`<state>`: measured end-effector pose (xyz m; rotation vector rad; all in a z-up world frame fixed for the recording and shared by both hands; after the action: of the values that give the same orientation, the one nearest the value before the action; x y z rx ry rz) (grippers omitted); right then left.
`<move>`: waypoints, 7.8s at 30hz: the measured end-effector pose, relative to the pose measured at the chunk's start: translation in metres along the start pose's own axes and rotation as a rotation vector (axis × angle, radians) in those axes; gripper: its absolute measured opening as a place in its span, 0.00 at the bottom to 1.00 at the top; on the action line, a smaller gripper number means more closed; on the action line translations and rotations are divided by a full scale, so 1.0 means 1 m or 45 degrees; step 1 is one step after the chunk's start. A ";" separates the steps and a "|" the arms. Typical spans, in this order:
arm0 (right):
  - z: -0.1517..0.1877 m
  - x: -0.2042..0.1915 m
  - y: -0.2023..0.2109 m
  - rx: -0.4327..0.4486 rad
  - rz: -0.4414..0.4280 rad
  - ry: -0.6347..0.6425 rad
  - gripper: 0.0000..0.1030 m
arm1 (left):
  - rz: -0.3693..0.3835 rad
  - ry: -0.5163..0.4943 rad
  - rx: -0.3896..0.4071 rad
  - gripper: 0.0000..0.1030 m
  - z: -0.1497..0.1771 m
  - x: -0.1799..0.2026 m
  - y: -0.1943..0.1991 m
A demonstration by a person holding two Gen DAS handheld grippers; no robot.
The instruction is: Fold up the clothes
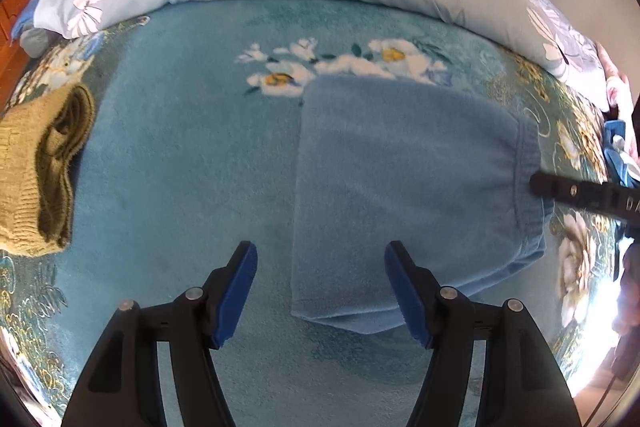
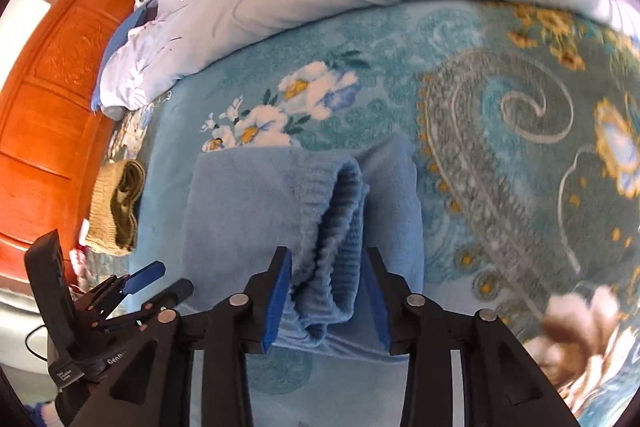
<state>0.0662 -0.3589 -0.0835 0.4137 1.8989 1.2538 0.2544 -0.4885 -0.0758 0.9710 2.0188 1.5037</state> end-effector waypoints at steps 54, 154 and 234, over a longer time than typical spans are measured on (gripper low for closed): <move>0.002 0.019 -0.002 -0.005 -0.086 -0.065 0.38 | 0.036 -0.086 0.021 0.68 -0.021 0.003 0.000; -0.006 0.026 -0.017 0.030 -0.023 -0.113 0.83 | 0.453 0.069 -0.085 0.81 -0.052 -0.016 -0.050; 0.025 -0.278 -0.045 0.097 -0.305 0.099 0.33 | 0.216 -0.084 -0.008 0.20 -0.045 -0.272 0.086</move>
<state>0.2652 -0.5435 -0.0043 0.1717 2.0000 1.0552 0.4252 -0.7079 0.0032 1.1990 1.9254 1.5411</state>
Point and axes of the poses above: each gripper's, at about its wrist camera, not at the fingertips, and y roughly against the way its jaws point, x to its right, z to its underside, the point moved 3 cm from there along -y, roughly the way its jaws point, and after that the axes turned 5 degrees about -y, right-handed, at the moved point
